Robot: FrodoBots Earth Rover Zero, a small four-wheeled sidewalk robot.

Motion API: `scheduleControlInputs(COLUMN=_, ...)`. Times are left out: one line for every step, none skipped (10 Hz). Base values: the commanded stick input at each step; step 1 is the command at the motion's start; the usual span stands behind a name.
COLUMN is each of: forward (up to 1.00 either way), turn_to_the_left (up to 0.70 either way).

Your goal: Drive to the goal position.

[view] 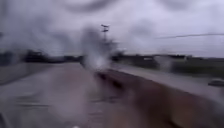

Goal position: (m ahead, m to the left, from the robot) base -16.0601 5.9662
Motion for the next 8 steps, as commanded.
scheduleControlInputs(forward=0.0, turn_to_the_left=-0.24)
scheduleControlInputs(forward=0.0, turn_to_the_left=-0.7)
scheduleControlInputs(forward=0.0, turn_to_the_left=-0.7)
scheduleControlInputs(forward=0.0, turn_to_the_left=-0.7)
scheduleControlInputs(forward=0.0, turn_to_the_left=-0.7)
scheduleControlInputs(forward=0.0, turn_to_the_left=-0.69)
scheduleControlInputs(forward=0.0, turn_to_the_left=-0.69)
scheduleControlInputs(forward=0.0, turn_to_the_left=-0.69)
